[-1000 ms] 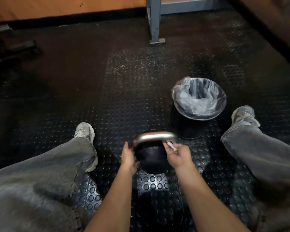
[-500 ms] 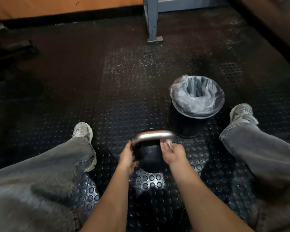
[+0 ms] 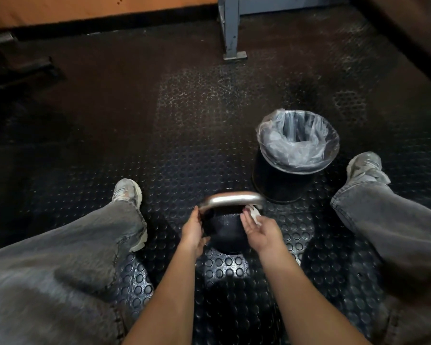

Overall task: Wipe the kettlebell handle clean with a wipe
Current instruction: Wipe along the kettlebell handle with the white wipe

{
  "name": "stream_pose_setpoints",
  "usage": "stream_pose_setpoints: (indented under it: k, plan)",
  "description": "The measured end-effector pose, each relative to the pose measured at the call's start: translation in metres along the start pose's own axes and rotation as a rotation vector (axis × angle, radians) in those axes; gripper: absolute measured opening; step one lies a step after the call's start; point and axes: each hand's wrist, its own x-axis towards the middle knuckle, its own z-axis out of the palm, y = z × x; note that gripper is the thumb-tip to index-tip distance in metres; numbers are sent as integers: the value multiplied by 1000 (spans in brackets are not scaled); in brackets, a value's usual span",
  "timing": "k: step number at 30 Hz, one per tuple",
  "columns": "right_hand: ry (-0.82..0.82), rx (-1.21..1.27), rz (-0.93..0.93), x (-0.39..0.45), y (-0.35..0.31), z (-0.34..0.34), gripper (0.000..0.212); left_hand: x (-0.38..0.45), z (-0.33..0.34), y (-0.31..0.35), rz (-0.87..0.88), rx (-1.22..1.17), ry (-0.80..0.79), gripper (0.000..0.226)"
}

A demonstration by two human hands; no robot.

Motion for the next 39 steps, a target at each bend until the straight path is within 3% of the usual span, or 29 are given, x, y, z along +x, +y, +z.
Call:
stream_pose_setpoints:
  k: [4, 6, 9, 11, 17, 20, 25, 33, 35, 39]
  plan:
    - [-87, 55, 29, -9, -6, 20, 19, 1, -1, 0, 4, 12, 3, 46]
    - [-136, 66, -11, -22, 9, 18, 25, 1, -2, 0, 4, 12, 4, 46]
    - [-258, -123, -78, -33, 35, -1, 29, -1, -1, -1, 2, 10, 0, 45]
    - [-240, -166, -90, -28, 35, -8, 26, -2, 0, 0, 2, -2, -12, 44]
    - [32, 33, 11, 8, -9, 12, 44, 1, -1, 0, 0, -12, -23, 44]
    - [-27, 63, 42, -4, -10, 24, 39, -1, 0, 0, -3, 1, -15, 45]
    - [-149, -42, -80, -33, 34, 6, 44, -2, -1, 0, 3, 13, -14, 46]
    - [57, 40, 55, 8, -16, 26, 41, 3, -3, -2, -3, 21, -5, 50]
    - [-16, 40, 19, -7, 1, 28, 34, 1, -2, -1, 0, 19, -9, 49]
    - [-131, -119, -59, -31, 39, 20, 42, -4, -1, -1, -2, 16, -13, 46]
